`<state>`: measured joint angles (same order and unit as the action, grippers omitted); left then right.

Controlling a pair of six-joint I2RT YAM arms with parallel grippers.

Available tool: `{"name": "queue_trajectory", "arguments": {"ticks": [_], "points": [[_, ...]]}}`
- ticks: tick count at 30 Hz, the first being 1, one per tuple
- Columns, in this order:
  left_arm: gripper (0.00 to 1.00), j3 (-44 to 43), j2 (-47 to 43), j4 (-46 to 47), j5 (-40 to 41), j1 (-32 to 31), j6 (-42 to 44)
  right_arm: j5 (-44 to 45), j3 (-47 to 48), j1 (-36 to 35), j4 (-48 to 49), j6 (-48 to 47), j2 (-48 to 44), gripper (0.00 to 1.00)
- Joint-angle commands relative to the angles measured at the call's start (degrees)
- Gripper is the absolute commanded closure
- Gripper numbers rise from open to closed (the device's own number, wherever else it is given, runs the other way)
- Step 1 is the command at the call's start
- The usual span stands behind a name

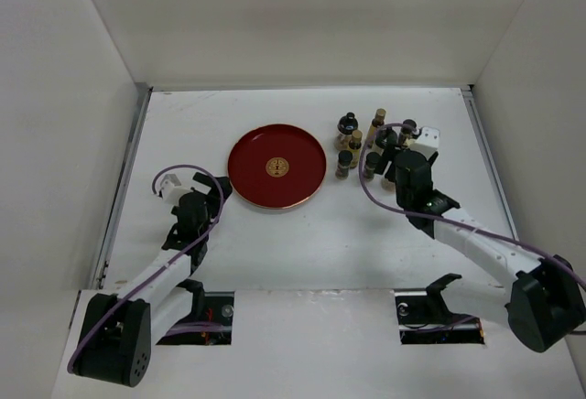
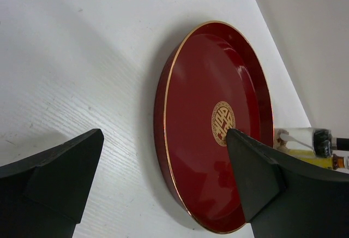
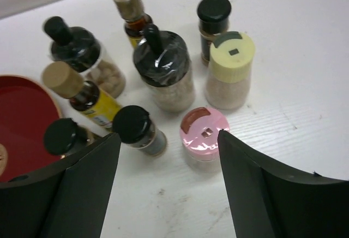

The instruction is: Organize the condiment bottles

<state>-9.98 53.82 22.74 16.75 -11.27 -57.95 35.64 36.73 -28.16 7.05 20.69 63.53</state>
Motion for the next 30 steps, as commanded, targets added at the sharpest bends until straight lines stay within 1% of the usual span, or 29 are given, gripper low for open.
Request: {"name": "queue_trajectory", "arguments": {"ticks": [1,9,15,22,23,24,27,30], "points": [[0.0,-0.4,-0.3,2.3,-0.1,0.1,-0.6,0.3,4.6,2.0,-2.2,0.8,2.2,0.2],[0.0,-0.4,1.1,3.4,-0.7,0.0,-0.8,-1.6,7.4,5.8,-4.1,2.0,10.1,0.17],[0.0,-0.4,1.1,3.6,-0.8,0.1,-0.7,-2.9,8.8,7.1,-4.0,2.6,13.7,0.2],[0.0,-0.6,2.0,3.9,-0.8,-0.3,-0.8,-5.4,9.1,8.8,-4.1,3.9,16.4,0.31],[0.0,-0.6,2.3,4.1,-0.8,-0.2,-0.8,-5.8,9.1,9.0,-4.1,3.9,16.5,0.34],[0.0,-0.7,2.7,4.2,-1.2,-0.2,-0.8,-5.9,9.1,9.1,-4.1,4.0,16.5,0.4],[0.0,-0.7,2.3,4.2,-1.6,-0.1,-0.8,-4.1,8.2,8.9,-3.5,4.4,14.3,0.52],[0.0,-0.3,1.5,4.2,-0.8,-0.1,-0.7,1.5,8.0,7.6,-4.3,3.1,8.7,0.55]]}}
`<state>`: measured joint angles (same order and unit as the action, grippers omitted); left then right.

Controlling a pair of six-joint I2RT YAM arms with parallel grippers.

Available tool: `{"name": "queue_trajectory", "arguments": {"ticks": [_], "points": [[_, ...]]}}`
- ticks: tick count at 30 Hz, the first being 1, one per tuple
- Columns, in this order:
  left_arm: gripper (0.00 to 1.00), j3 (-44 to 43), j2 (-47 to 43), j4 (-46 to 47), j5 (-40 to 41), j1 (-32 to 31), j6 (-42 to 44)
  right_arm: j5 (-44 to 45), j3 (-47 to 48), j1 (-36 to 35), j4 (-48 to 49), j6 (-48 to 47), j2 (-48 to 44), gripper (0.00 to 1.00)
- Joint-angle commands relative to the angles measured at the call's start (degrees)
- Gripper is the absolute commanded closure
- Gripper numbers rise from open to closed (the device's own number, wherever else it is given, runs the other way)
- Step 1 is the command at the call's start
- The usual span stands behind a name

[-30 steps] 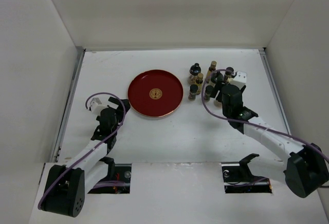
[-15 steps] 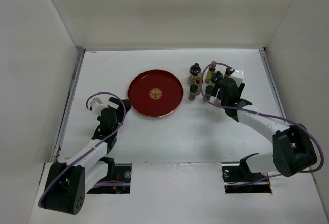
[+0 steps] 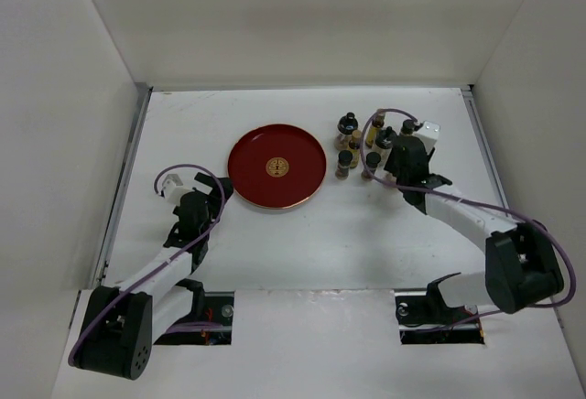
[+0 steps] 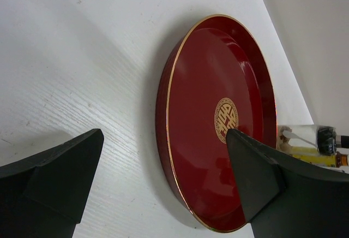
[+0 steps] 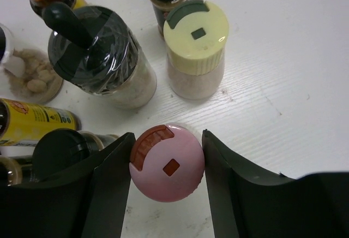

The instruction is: Organize the condiment bottles

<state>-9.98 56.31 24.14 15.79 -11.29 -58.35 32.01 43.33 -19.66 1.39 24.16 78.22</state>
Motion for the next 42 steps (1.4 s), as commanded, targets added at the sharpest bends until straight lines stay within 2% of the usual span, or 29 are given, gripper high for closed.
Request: {"name": "queue_trajectory", "arguments": {"ticks": [1,4,7,10,12,18,23,27,34,42], "points": [[0.0,-0.3,-0.9,2.8,0.2,-0.2,-0.3,7.2,1.4,-1.7,0.9,-1.1,-8.5,0.55],[0.0,-0.4,-1.0,2.8,-0.4,-0.2,-0.4,12.0,1.9,-4.8,-0.5,-3.4,-16.2,0.56],[0.0,-0.2,-1.4,2.8,0.2,-0.4,-0.4,13.1,5.3,-8.6,-2.7,-5.7,-21.4,0.56],[0.0,-0.4,-0.8,2.8,-0.2,-0.4,-0.5,11.3,10.3,-14.0,-3.2,-6.9,-22.4,0.56],[0.0,-0.3,-1.4,2.8,-0.5,-0.3,-0.6,7.1,14.0,-17.2,-1.7,-6.6,-20.1,0.56],[0.0,0.2,-2.6,2.4,-0.6,0.8,-0.6,-9.8,26.0,-20.6,6.4,-3.8,-0.8,0.56],[0.0,0.7,-3.1,2.4,0.1,0.9,-0.5,-11.2,40.4,-23.4,7.8,-4.2,20.4,0.57],[0.0,0.3,-2.2,2.5,-0.5,1.0,-0.5,-11.2,50.9,-24.8,8.4,-5.1,32.9,0.57],[0.0,0.4,-2.2,2.8,-0.8,1.0,-0.6,-11.2,63.0,-27.8,10.0,-6.9,45.9,0.55],[0.0,0.3,-2.2,2.8,-0.5,1.1,-0.7,-11.2,67.2,-30.6,9.5,-7.2,53.7,0.55]]}}
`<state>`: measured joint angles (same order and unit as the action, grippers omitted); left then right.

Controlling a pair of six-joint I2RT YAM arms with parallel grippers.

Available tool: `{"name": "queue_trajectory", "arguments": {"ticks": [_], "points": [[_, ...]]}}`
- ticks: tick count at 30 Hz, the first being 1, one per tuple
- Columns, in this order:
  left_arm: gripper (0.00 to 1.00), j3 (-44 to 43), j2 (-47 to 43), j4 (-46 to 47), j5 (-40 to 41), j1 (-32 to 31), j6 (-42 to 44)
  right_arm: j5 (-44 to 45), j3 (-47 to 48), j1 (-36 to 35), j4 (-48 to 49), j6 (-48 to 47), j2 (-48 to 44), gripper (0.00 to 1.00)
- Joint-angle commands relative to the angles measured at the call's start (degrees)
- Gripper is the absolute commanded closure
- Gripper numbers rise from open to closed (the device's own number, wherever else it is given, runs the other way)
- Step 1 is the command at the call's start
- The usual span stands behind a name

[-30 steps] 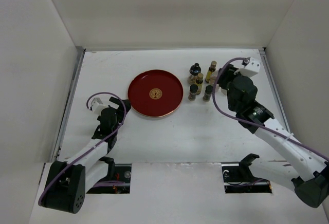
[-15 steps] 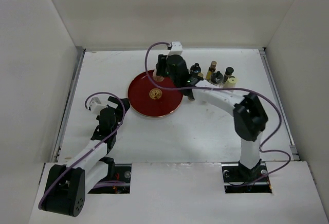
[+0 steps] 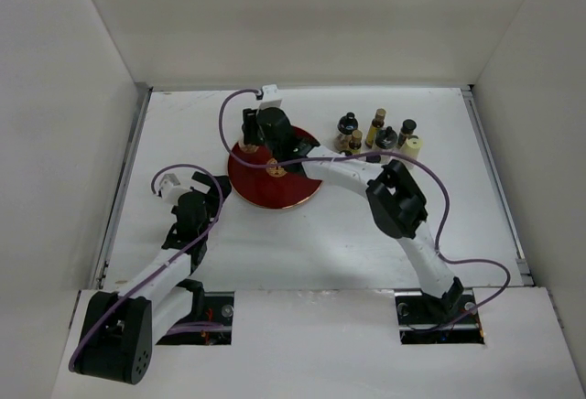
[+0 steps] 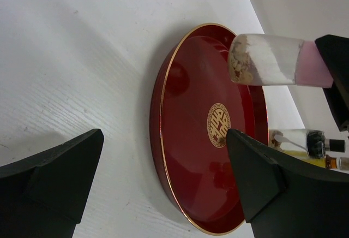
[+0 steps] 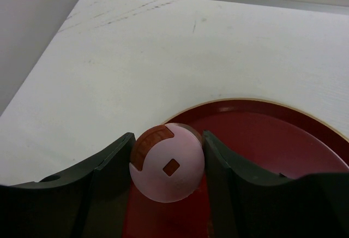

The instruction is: Organize the condiment bottles

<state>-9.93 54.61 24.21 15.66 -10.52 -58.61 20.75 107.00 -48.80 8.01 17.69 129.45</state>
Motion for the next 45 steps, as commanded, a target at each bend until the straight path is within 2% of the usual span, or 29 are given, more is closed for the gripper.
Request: {"name": "queue_trajectory", "arguments": {"ticks": [1,8,11,15,19,23,26,28,31,33,36,40,45], "points": [[0.0,0.4,-0.5,2.7,-0.3,0.3,-0.5,0.3,4.3,-1.7,2.6,-0.9,3.3,0.55],[0.0,0.7,-1.7,2.4,-0.3,0.6,-0.5,2.1,5.9,-2.9,2.3,-0.8,6.6,0.54],[0.0,0.4,-0.7,2.5,-0.7,0.6,-0.5,3.2,5.3,-3.2,2.4,-0.6,6.7,0.43],[0.0,0.5,-1.3,2.4,-0.4,0.6,-0.4,3.2,3.6,-3.5,3.1,0.1,4.6,0.21],[0.0,0.5,-1.3,2.3,-0.8,0.8,-0.5,2.6,-1.9,-3.5,6.7,0.7,-2.9,0.15],[0.0,0.7,-1.9,2.3,-0.2,0.8,-0.3,2.4,-10.6,-3.0,10.5,0.3,-13.5,0.15],[0.0,0.4,-1.4,2.2,-0.8,0.9,-0.3,2.4,-18.9,-1.0,12.7,0.4,-22.6,0.21],[0.0,0.5,-2.1,2.2,-0.7,0.9,-0.3,2.5,-24.8,1.0,13.3,0.7,-28.4,0.3],[0.0,0.7,-1.9,2.2,-0.3,0.9,-0.2,3.3,-33.6,5.3,12.4,0.2,-36.2,0.56],[0.0,0.4,-1.6,2.2,-0.8,0.8,-0.4,4.0,-38.5,8.4,11.4,0.4,-40.1,0.64],[0.0,0.6,-2.5,2.2,-0.4,0.7,-0.2,4.8,-44.1,13.3,9.0,0.0,-43.9,0.61],[0.0,0.5,-2.1,2.2,-0.5,0.8,-0.2,4.5,-44.2,17.4,2.5,-2.6,-42.6,0.4],[0.0,0.7,-2.2,2.3,0.0,0.9,0.1,5.2,-43.2,19.2,0.6,-4.1,-39.5,0.33]]}}
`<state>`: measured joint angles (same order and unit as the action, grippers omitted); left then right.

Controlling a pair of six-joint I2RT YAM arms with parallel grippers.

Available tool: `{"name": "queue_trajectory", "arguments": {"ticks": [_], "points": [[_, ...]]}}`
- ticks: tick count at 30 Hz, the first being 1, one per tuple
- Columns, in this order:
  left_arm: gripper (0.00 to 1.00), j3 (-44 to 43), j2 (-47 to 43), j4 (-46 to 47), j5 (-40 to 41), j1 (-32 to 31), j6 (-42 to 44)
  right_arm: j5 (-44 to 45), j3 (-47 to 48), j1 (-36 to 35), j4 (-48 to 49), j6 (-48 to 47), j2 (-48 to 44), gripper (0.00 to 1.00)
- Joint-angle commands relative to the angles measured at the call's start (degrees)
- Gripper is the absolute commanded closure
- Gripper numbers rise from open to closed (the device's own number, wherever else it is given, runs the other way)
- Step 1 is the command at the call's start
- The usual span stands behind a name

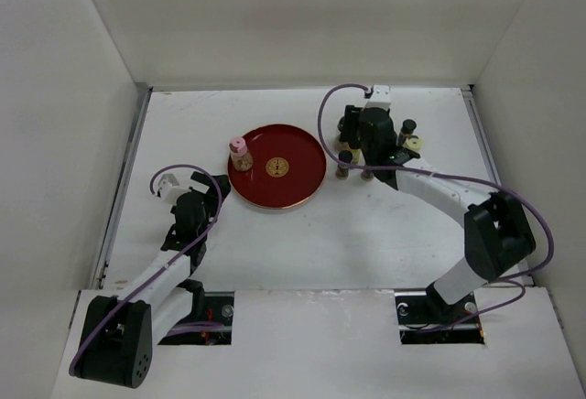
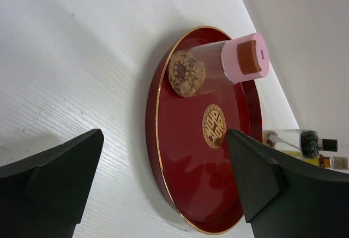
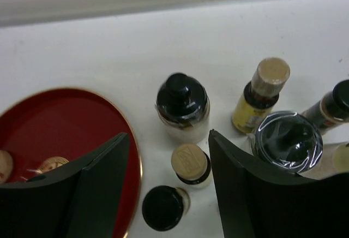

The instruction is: Organize the condiment bottles

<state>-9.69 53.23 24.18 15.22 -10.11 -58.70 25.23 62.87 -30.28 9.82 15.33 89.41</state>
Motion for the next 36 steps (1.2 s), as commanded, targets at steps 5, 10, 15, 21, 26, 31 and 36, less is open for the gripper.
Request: {"name": "queue_trajectory", "arguments": {"ticks": [5,10,15,21,26,31,36], "points": [[0.0,0.1,-0.1,2.4,-0.3,0.4,0.1,0.6,2.5,1.5,-3.4,-1.4,3.7,0.36],[0.0,0.0,0.9,2.7,-0.8,0.4,-0.1,2.2,2.3,1.4,-3.8,-0.7,4.3,0.45],[0.0,0.2,0.7,2.7,-0.4,0.5,-0.1,2.5,2.4,1.4,-4.1,-0.7,4.8,0.54],[0.0,0.2,0.5,2.7,-0.5,0.5,-0.1,2.9,2.3,1.3,-2.6,-0.3,3.1,0.64],[0.0,-0.1,1.1,2.7,-1.0,0.4,-0.2,5.0,2.1,0.9,1.6,-1.9,-1.8,0.65],[0.0,-0.1,1.5,2.8,-0.7,0.3,-0.3,5.8,3.7,-1.8,3.4,-4.7,-4.9,0.66],[0.0,0.0,0.9,2.8,-0.4,0.2,-0.2,6.1,5.7,-5.3,6.1,-6.7,-5.5,0.66]]}}
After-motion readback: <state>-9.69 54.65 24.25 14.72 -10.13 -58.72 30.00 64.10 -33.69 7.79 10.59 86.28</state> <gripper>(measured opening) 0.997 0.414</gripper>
